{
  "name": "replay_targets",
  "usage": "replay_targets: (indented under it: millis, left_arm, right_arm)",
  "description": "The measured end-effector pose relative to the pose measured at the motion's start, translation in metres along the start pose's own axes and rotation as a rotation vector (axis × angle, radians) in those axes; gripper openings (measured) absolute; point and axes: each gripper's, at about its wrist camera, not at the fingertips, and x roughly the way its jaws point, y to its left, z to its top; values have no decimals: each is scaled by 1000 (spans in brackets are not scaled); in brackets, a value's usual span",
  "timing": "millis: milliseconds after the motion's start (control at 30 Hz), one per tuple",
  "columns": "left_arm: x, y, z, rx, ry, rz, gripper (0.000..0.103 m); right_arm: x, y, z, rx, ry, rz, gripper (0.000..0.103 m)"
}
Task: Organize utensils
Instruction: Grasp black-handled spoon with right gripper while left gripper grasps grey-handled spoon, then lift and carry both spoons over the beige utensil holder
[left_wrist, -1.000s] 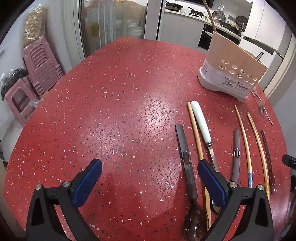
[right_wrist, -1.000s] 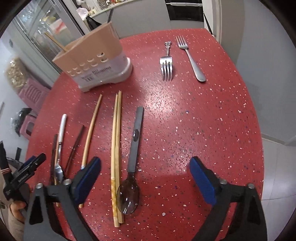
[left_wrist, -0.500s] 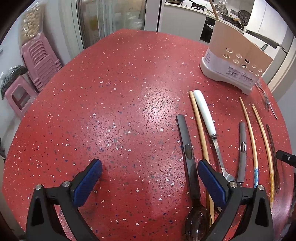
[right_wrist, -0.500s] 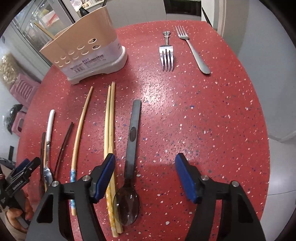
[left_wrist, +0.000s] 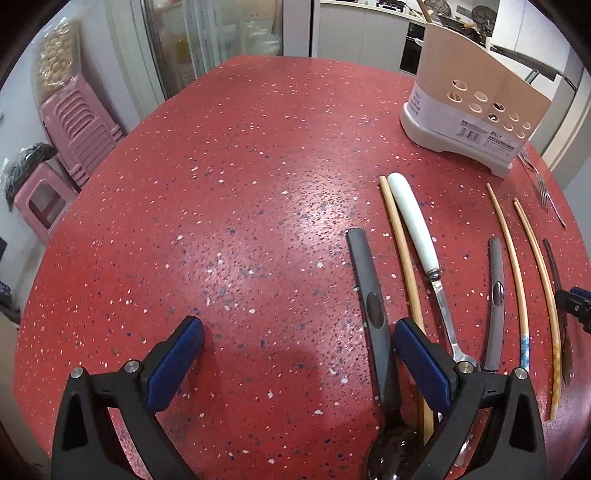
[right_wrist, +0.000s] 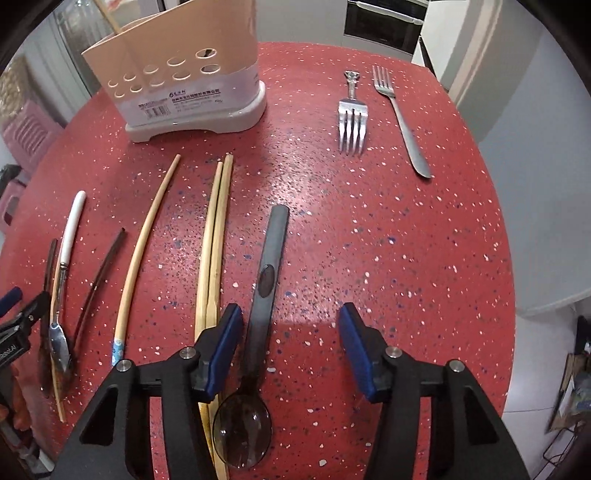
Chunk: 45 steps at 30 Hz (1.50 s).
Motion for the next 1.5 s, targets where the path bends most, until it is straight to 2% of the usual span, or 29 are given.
replay_targets:
  millis: [133,433,567,667,700,767,833,867,900,933,1133,1367,1500]
  left_arm:
    - [0,-11,8,20,8,-10,103]
    - [-1,-17,27,43,55,-26,103]
    - [-7,-22,37,97,59,-56,101]
    - [-12,-33,44,144,74,-77,86]
    - [-13,-37,46,157,81,-82,83]
    - [-17,-42,48,186,90,-94,74]
    - [-20,-47,50,208,99,-104,68]
    - [-20,-49,51,214,95,-111,51]
    - [-22,-49,51,222,91,-112,40]
    - [-24,-50,52,216,94,-123,35]
    - [-33,-41,43,152,37,-213,34]
    - [-62,-24,22,116,-85,-242,34]
    - [-87,-14,23,87,-146,-261,34]
  right_arm:
    - [3,0,8,-14,33,3,57]
    - [11,8,27,-50,91,5,47]
    - [13,9,34,-60,114,11,44]
    - [13,13,38,-82,124,20,36]
    - [13,13,38,-87,126,27,26]
    - [13,14,39,-84,131,37,15]
    - [13,15,36,-84,129,42,13]
    - [13,15,36,-87,125,44,13]
    - [12,15,36,-87,121,46,12]
    - [12,13,35,-82,117,53,12]
    - [0,-2,17,-54,77,111,12]
    - [-29,-23,2,-9,-43,202,13]
    - [-48,-29,-4,6,-113,243,13]
